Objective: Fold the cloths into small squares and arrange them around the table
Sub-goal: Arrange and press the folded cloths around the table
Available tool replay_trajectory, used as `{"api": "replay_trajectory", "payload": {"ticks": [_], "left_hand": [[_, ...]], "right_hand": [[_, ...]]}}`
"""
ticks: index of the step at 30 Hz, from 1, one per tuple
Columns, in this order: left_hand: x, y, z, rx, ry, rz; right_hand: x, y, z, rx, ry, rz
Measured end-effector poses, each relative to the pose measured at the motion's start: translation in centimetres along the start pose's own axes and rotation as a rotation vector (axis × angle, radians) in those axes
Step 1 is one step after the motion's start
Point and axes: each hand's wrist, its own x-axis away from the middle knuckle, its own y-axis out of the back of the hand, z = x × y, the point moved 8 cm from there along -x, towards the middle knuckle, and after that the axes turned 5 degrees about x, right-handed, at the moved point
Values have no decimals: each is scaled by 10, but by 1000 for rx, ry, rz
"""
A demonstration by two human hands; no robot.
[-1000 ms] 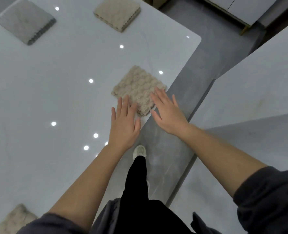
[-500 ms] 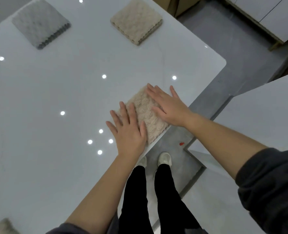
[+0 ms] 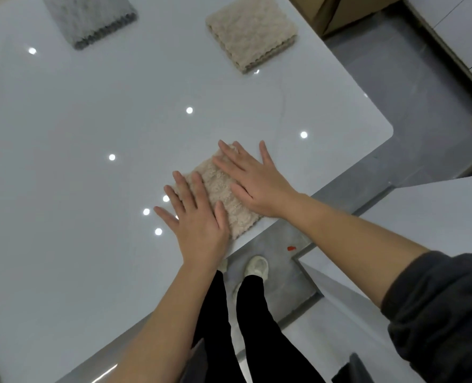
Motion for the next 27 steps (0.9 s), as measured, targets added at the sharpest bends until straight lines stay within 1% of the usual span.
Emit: {"api": "replay_trajectory", "payload": {"ticks": [6,10,14,17,20,21,23,25,27], "left_hand": [[-2,2,0,6,-2,-12],[-3,-1,-4,-10,-20,-2],[-4,2,-1,-47,-61,-2],[-7,2,-3,-49,-74,-6],[-6,5,-1,-71,-105,29],[-4,9,1,-79,-123,38],[-4,23,6,-86,-159,38],[-15,40,4,-90,-226,34],[-37,50,-7,-80,-342,77]], "right_hand": [[-1,-1,0,41,-11,-9],[-1,-6,15,90,29,-17],[1,-5,10,77,-29,-40],[-3,-9,20,88,-18,-31],[-2,-8,22,65,-25,-36],[1,-6,19,45,-50,-50],[13,-2,11,-22,-160,-102],[32,-1,8,-97,-330,-171],[52,-5,11,-147,-519,-218]]}}
